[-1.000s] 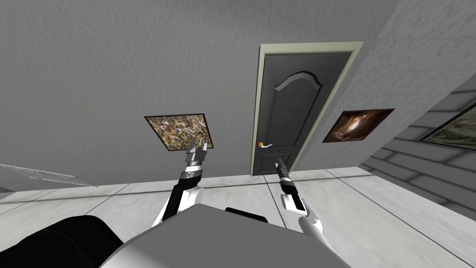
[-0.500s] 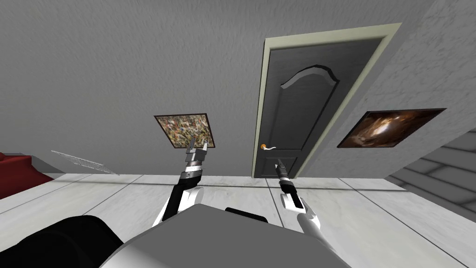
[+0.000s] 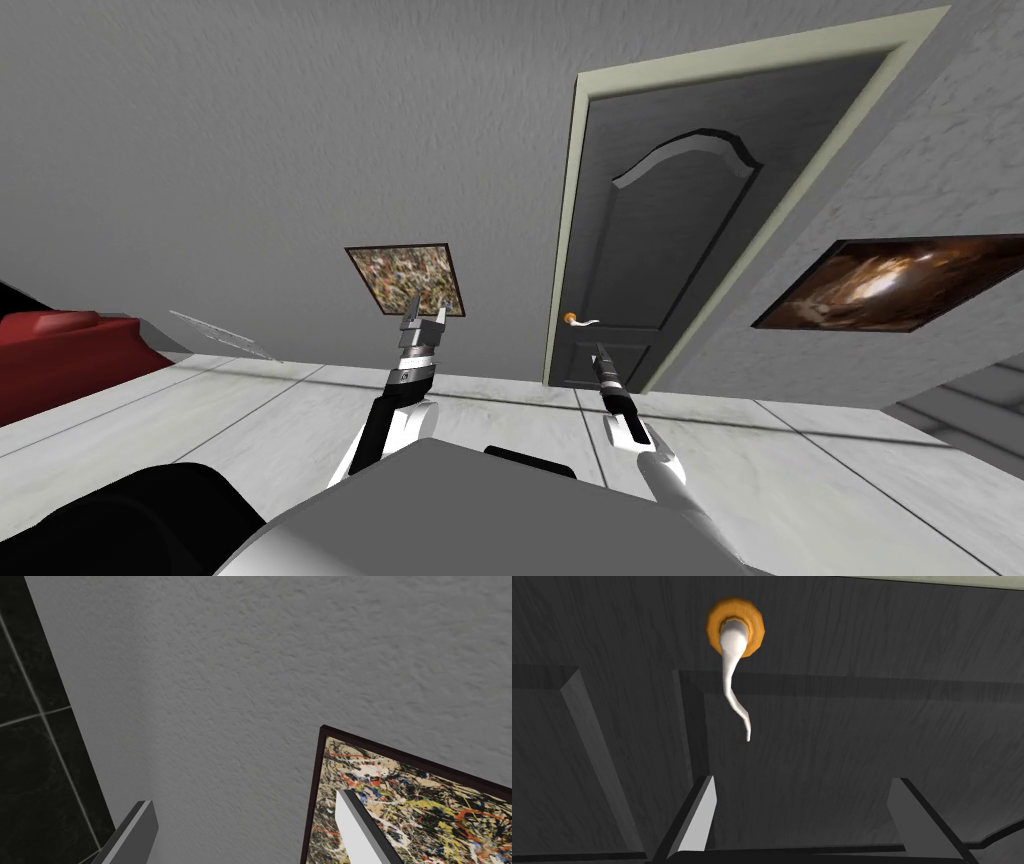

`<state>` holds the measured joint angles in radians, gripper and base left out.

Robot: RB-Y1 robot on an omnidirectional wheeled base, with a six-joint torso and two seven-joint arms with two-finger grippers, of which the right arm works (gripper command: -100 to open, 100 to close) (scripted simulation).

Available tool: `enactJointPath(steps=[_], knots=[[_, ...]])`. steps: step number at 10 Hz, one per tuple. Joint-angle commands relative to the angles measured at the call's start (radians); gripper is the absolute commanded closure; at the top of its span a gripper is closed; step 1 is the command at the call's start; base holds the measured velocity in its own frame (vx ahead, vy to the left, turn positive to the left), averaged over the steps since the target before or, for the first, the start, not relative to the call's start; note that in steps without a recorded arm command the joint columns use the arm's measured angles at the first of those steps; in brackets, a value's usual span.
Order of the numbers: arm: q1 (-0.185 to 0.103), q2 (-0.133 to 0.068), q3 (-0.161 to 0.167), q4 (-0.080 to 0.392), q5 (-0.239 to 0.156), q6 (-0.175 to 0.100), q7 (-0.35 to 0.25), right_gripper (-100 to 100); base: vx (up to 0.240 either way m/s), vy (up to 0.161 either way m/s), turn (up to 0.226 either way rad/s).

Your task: Pull the door open

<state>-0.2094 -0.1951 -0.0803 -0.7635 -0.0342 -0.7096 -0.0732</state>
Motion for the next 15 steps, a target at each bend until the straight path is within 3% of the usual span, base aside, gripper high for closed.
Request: enactJointPath(steps=[1,12,13,14,15], knots=[[-0.018,-0.002,-0.002,0.035,0.001,0.0,0.002,-100,0.044,-0.096,0.11],[-0.133,-0.021,-0.015,0.271,0.007,-0.023,0.002,-100,0.038,-0.066,0.106],[-0.129,-0.02,-0.014,0.261,0.007,-0.024,0.002,-100,0.015,-0.037,0.036],[-0.114,-0.046,-0.021,0.27,0.001,-0.038,-0.017,-100,0.129,0.017,0.139],[-0.114,-0.046,-0.021,0.27,0.001,-0.038,-0.017,-100,0.133,0.02,0.095]])
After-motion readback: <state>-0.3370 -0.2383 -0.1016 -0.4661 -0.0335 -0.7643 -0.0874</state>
